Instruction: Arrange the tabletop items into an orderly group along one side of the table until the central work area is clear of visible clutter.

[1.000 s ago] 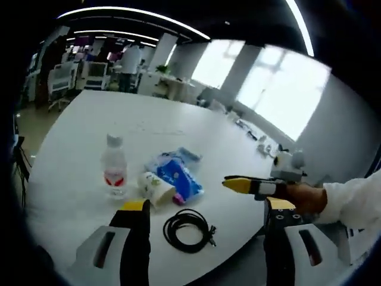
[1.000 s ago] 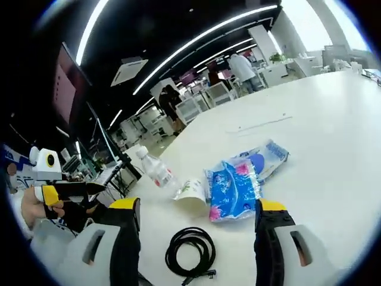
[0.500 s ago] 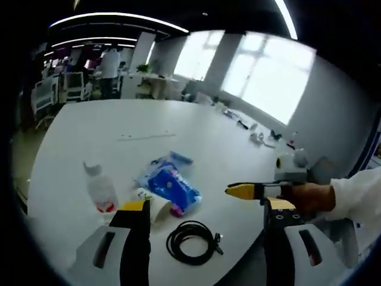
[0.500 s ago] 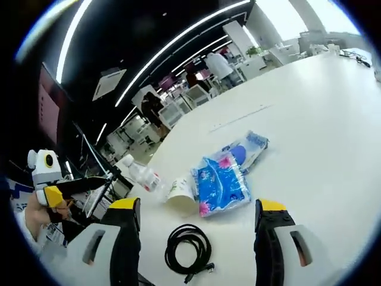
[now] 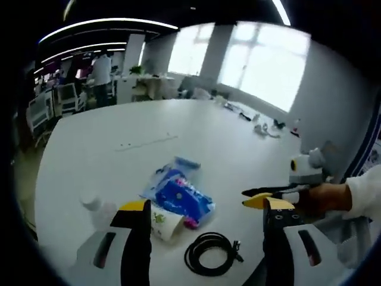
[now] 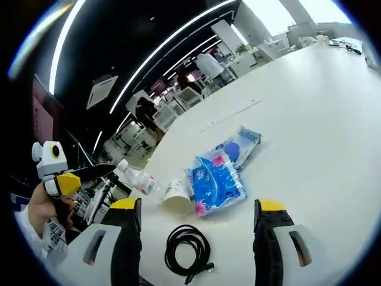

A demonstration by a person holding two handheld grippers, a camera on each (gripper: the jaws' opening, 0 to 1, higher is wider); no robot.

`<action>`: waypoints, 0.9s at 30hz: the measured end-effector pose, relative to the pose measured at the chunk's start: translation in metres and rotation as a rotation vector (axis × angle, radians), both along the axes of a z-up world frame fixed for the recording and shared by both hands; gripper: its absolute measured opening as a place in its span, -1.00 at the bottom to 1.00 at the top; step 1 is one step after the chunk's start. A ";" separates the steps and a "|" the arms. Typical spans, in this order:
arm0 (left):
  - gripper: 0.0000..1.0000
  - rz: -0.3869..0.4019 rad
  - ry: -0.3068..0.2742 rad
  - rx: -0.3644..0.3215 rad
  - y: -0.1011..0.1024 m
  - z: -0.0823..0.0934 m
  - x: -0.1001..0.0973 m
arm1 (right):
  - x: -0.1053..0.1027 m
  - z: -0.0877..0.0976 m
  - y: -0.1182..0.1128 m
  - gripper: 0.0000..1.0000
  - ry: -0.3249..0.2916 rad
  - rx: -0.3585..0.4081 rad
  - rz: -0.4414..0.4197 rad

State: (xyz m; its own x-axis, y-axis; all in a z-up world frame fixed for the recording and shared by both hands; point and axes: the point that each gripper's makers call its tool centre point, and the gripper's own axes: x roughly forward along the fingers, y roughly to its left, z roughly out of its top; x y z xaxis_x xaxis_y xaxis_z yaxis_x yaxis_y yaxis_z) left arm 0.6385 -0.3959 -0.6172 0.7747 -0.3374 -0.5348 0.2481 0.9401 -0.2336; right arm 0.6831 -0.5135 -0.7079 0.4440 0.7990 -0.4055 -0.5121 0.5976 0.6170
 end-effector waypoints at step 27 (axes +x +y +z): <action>0.49 -0.077 0.145 0.173 0.012 -0.060 0.109 | -0.001 -0.032 0.018 0.29 0.109 -0.029 -0.040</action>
State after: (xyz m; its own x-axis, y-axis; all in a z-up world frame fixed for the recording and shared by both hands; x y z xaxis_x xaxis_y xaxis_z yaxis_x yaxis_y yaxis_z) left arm 0.7473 -0.3838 -0.6771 0.6608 -0.2864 -0.6937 0.2966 0.9488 -0.1091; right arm 0.6820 -0.4956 -0.7404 0.4273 0.7690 -0.4754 -0.4187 0.6344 0.6498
